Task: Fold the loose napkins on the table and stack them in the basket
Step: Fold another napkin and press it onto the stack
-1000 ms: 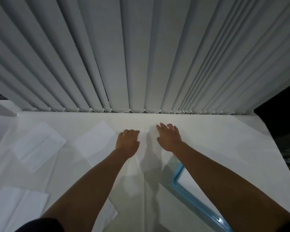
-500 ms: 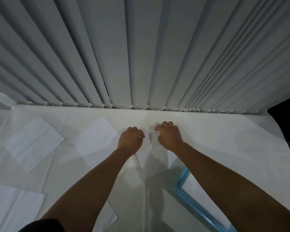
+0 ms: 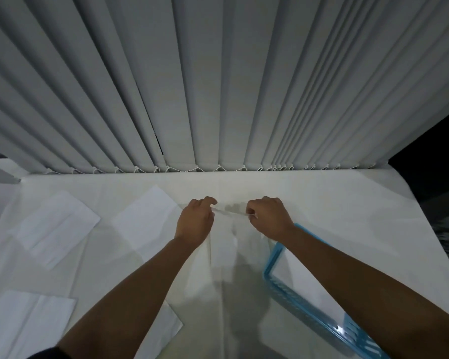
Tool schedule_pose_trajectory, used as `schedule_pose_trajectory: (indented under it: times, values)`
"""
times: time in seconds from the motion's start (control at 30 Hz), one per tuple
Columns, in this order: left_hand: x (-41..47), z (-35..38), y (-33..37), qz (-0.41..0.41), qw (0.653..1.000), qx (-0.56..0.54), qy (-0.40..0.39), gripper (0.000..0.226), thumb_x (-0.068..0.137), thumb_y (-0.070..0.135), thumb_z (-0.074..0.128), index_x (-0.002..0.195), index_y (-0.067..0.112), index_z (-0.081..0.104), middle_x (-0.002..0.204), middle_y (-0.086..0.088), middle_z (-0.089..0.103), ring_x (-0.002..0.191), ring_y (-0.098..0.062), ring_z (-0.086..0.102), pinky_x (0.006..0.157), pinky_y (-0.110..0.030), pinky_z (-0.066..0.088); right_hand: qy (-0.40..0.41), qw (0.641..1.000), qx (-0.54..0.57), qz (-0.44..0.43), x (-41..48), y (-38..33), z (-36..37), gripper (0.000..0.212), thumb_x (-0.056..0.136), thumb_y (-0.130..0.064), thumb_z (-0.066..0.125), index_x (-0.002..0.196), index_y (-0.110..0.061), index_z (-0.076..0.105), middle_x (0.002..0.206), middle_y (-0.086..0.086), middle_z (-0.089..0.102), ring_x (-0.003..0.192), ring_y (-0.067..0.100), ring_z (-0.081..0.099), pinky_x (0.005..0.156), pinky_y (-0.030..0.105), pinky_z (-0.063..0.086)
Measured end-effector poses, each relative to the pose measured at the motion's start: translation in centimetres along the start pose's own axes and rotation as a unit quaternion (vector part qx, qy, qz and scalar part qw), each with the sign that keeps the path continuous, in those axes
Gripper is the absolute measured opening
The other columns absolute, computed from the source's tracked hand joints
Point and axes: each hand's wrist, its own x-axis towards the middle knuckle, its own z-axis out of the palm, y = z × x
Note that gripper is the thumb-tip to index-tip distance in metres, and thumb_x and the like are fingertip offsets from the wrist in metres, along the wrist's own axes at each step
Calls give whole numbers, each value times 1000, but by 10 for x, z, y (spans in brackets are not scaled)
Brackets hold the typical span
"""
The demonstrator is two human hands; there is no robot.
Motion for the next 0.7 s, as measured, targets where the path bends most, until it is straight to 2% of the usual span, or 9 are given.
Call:
schedule_pose_trajectory:
  times: [0.1,0.2,0.33,0.37,0.43,0.5,0.57,0.63,0.7]
  values:
    - [-11,-4,1,49,998,13,36,35,81,6,57,115,13,63,86,-5,67,89,-27,58,72,-35,49,6,1000,-4,-7,-16,-1,-4,18,88,-23,52,97,-23,67,90,-3,72,95,21,58,92,35,34]
    - [-22,-9,-2,48,998,-1,41,22,80,13,54,93,18,70,76,0,61,84,-22,56,68,-31,48,-10,1000,-4,-15,-34,-5,-4,20,88,-25,52,99,-25,69,89,-2,71,97,19,59,99,34,33]
    - [-37,-7,-7,62,998,-10,25,33,75,29,39,82,20,70,73,2,57,79,-20,54,67,-28,45,-83,994,-65,-33,-56,-6,2,29,91,-33,43,102,-28,69,99,-4,70,110,15,53,111,37,18]
    - [-39,-6,-6,58,998,-15,21,34,75,31,38,82,21,70,73,3,57,78,-19,54,67,-27,43,-100,991,-76,-34,-60,-6,4,32,92,-36,41,99,-27,71,98,-5,70,111,15,52,113,39,14]
    - [-40,-2,-2,47,998,-25,16,36,77,33,37,82,21,70,74,4,58,78,-18,54,66,-28,43,-123,987,-98,-37,-65,-5,7,44,93,-43,33,81,-21,70,87,-3,69,106,15,53,114,44,11]
    - [-39,4,3,39,999,-19,1,33,83,31,39,88,20,70,80,3,62,83,-19,56,69,-33,48,-139,983,-115,-33,-67,-5,10,59,95,-51,24,64,-18,62,78,0,67,100,15,55,115,47,10]
    - [-35,12,7,35,998,14,-47,27,90,24,45,103,20,68,99,1,64,98,-20,57,81,-35,48,-139,982,-128,-23,-67,-5,13,64,95,-54,20,59,-18,59,77,1,66,98,15,56,116,49,9]
    - [-34,22,10,48,990,57,-117,31,95,22,42,119,23,61,121,2,60,115,-19,52,93,-34,43,-128,982,-139,-8,-64,-5,16,60,96,-49,21,69,-19,65,84,0,68,99,15,56,116,49,10]
    - [-35,32,12,76,980,91,-159,36,97,23,39,129,23,54,136,1,52,126,-20,46,102,-35,38,-120,983,-141,9,-61,-5,20,50,97,-44,25,88,-21,68,97,-2,69,106,17,56,116,50,10]
